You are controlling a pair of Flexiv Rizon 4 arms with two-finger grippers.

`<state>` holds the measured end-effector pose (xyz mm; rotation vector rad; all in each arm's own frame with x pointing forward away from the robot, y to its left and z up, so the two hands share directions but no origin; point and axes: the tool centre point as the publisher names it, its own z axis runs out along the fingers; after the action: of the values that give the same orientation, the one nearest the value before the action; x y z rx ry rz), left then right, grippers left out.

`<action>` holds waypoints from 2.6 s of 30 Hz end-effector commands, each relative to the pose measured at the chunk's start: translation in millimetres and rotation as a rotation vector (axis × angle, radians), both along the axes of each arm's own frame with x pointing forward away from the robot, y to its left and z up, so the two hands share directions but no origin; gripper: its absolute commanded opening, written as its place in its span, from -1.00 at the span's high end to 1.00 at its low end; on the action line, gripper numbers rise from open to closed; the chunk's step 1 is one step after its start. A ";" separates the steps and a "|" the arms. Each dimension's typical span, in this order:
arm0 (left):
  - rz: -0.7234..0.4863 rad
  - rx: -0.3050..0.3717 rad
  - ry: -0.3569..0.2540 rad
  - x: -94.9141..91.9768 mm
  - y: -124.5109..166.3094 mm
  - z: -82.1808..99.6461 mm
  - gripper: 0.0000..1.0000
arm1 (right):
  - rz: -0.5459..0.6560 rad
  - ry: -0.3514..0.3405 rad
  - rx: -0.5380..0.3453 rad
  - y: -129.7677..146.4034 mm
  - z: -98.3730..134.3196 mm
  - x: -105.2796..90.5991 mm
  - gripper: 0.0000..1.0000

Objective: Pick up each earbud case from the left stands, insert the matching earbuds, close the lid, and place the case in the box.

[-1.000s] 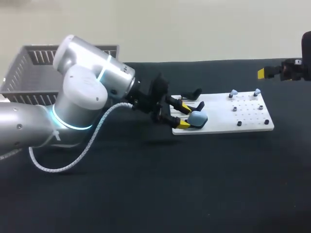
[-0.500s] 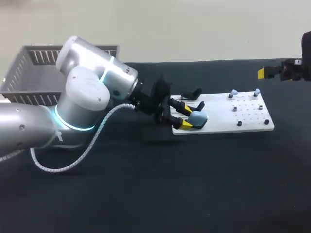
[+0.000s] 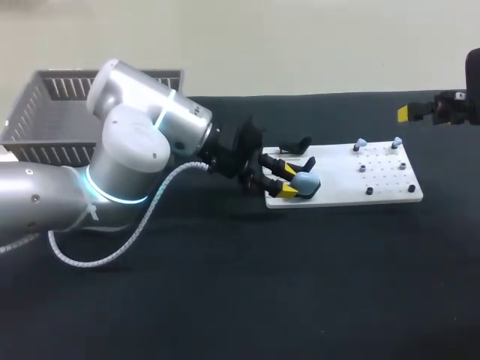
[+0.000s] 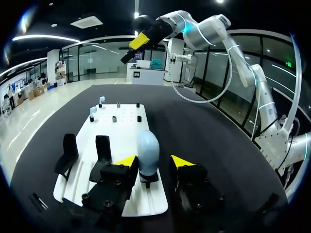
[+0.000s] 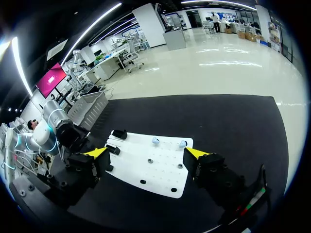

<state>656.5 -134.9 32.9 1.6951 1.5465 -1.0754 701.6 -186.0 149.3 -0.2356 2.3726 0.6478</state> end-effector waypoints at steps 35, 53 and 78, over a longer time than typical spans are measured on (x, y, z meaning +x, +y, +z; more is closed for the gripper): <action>-0.005 -0.031 0.005 7.6 -8.3 -9.7 0.28 | 0.000 0.000 -0.001 -0.2 0.2 -0.3 -1.00; 0.007 -0.105 -0.049 -2.8 0.9 20.5 1.00 | 0.000 0.000 -0.001 -0.2 0.2 -0.3 -1.00; 0.002 -0.417 0.008 -11.6 28.9 75.2 1.00 | 0.000 0.000 -0.001 -0.2 0.2 -0.3 -1.00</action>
<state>644.8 -104.6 107.3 1.3985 1.2202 -1.3009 701.6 -186.0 149.3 -0.2356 2.3726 0.6478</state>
